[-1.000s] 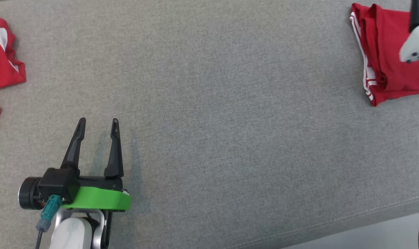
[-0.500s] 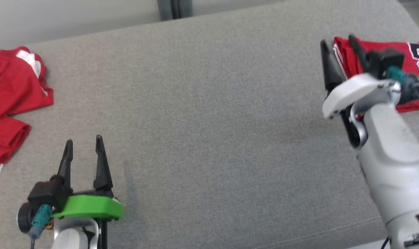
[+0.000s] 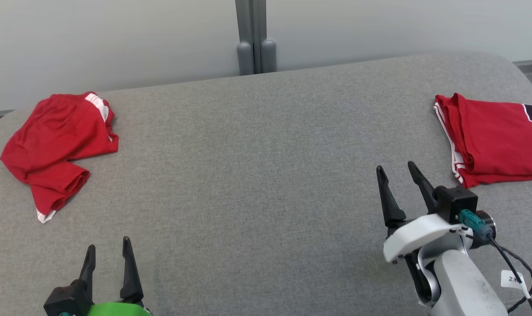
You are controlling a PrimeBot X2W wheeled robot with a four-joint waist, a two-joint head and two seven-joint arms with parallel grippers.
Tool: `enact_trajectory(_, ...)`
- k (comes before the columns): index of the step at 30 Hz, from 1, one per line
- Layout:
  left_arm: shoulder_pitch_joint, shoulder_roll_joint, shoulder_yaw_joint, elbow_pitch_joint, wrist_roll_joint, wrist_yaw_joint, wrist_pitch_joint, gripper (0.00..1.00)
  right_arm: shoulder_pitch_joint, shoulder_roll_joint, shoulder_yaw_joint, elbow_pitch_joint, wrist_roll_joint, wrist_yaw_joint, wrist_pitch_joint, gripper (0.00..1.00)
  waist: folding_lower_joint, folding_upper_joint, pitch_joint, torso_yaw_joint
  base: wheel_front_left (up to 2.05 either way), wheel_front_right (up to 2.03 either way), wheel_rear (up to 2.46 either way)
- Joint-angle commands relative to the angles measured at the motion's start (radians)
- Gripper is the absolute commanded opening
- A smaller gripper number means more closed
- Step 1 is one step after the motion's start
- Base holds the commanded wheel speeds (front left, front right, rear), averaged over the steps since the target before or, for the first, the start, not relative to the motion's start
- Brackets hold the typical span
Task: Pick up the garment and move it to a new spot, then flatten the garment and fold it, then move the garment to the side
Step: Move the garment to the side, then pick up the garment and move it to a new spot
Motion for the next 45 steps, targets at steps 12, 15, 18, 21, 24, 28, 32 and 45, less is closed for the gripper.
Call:
enact_trajectory(12,0.038,-0.002,0.003,0.010,-0.004,-0.015,0.000,1.00,0.129,0.011,0.051,-0.071,0.043,-0.002,-0.003,1.00,0.0000,0.0000,-0.059,0.033,0.00,0.00,0.00)
enact_trajectory(15,0.037,-0.002,0.002,0.008,-0.005,-0.017,0.000,1.00,0.128,0.010,0.055,-0.067,0.044,-0.002,-0.003,1.00,0.0000,0.0000,-0.058,0.033,0.00,0.00,0.00)
enact_trajectory(18,0.036,-0.002,0.002,0.008,-0.005,-0.018,0.000,1.00,0.126,0.011,0.054,-0.065,0.042,-0.002,-0.003,1.00,0.0000,0.0000,-0.057,0.032,0.00,0.00,0.00)
enact_trajectory(21,0.034,-0.002,0.001,0.008,-0.005,-0.020,0.000,1.00,0.127,0.011,0.053,-0.064,0.040,-0.002,-0.003,1.00,0.0000,0.0000,-0.056,0.033,0.00,0.00,0.00)
enact_trajectory(24,0.029,-0.002,-0.002,0.010,-0.003,-0.020,0.000,1.00,0.133,0.011,0.049,-0.069,0.035,-0.002,-0.003,1.00,0.0000,0.0000,-0.054,0.044,0.00,0.00,0.00)
enact_trajectory(28,0.019,-0.002,-0.008,0.006,0.001,-0.017,0.000,1.00,0.134,0.011,0.049,-0.080,0.025,-0.002,-0.003,1.00,0.0000,0.0000,-0.052,0.090,0.00,0.00,0.00)
enact_trajectory(32,0.013,-0.002,-0.007,0.003,0.011,-0.021,0.000,1.00,0.142,0.011,0.049,-0.089,0.028,-0.002,-0.003,1.00,0.0000,0.0000,-0.051,0.168,0.00,0.00,0.00)
enact_trajectory(45,0.034,0.002,0.019,0.006,0.023,-0.036,0.000,1.00,0.149,0.010,0.080,-0.073,0.048,-0.002,-0.003,1.00,0.0000,0.0000,-0.061,0.411,0.00,0.00,0.00)
